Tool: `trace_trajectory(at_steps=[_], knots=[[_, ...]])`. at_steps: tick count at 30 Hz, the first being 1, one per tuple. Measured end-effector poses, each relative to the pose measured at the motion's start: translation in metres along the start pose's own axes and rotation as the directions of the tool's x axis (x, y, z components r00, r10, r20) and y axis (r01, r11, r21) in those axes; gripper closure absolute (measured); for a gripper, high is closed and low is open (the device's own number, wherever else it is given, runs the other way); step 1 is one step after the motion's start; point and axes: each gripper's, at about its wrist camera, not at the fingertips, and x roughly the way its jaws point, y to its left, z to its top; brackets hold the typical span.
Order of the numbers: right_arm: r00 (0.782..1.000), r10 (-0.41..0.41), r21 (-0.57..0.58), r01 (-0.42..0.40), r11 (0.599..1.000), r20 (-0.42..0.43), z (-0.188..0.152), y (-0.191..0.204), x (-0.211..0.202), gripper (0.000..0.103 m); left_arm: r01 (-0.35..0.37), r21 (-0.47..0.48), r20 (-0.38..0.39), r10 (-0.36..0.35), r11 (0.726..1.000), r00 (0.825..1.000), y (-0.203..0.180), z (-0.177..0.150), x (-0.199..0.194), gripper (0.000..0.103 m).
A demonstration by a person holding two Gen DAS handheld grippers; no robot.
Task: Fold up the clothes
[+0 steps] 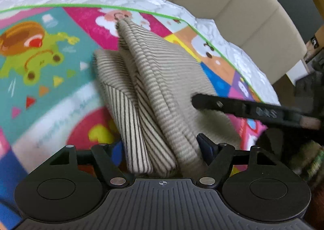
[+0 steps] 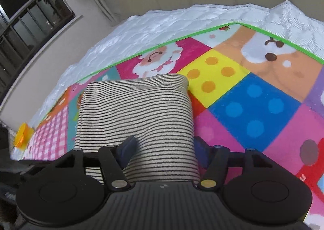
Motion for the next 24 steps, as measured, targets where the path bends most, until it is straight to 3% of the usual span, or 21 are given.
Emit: trace_trajectory(at_steps=[2, 5, 7, 9, 12, 14, 16, 19, 20, 24], knots=[[0.999, -0.033, 0.003, 0.033, 0.999, 0.007, -0.002, 0.004, -0.007, 0.031, 0.009, -0.008, 0.019, -0.009, 1.0, 1.0, 0.002, -0.005, -0.009, 0.024], [0.995, -0.093, -0.022, 0.094, 0.995, 0.038, -0.008, 0.014, -0.023, 0.029, 0.006, -0.054, 0.094, 0.0, 0.999, 0.996, 0.015, -0.005, -0.028, 0.012], [0.988, -0.13, -0.058, 0.135, 0.989, 0.077, -0.015, 0.028, -0.036, 0.029, -0.009, -0.096, 0.155, 0.024, 0.995, 0.988, 0.03, -0.001, -0.041, 0.011], [0.983, -0.133, -0.104, 0.146, 0.984, 0.124, -0.025, 0.046, -0.051, 0.029, -0.042, -0.132, 0.197, 0.068, 0.99, 0.978, 0.046, 0.004, -0.05, 0.011], [0.983, -0.083, -0.207, 0.117, 0.971, 0.166, -0.044, 0.082, -0.064, 0.027, -0.108, -0.156, 0.199, 0.139, 0.982, 0.97, 0.06, 0.008, -0.05, 0.013], [0.988, -0.074, -0.319, 0.114, 0.941, 0.135, -0.057, 0.105, -0.056, 0.02, -0.114, -0.16, 0.186, 0.143, 0.981, 0.972, 0.064, 0.009, -0.047, 0.013], [0.993, -0.075, -0.436, 0.11, 0.893, 0.095, -0.071, 0.128, -0.044, 0.02, -0.091, -0.162, 0.179, 0.12, 0.983, 0.977, 0.065, 0.01, -0.045, 0.013], [0.977, -0.174, -0.569, 0.211, 0.795, 0.12, -0.088, 0.148, -0.023, 0.02, -0.072, -0.153, 0.172, 0.099, 0.986, 0.98, 0.065, 0.009, -0.043, 0.015], [0.972, -0.192, -0.566, 0.235, 0.79, 0.137, -0.089, 0.149, -0.02, 0.02, -0.069, -0.144, 0.168, 0.093, 0.987, 0.981, 0.064, 0.009, -0.041, 0.018], [0.955, -0.212, -0.452, 0.285, 0.845, 0.207, -0.078, 0.146, -0.026, 0.028, -0.078, -0.087, 0.144, 0.09, 0.993, 0.985, 0.057, 0.005, -0.034, 0.026]])
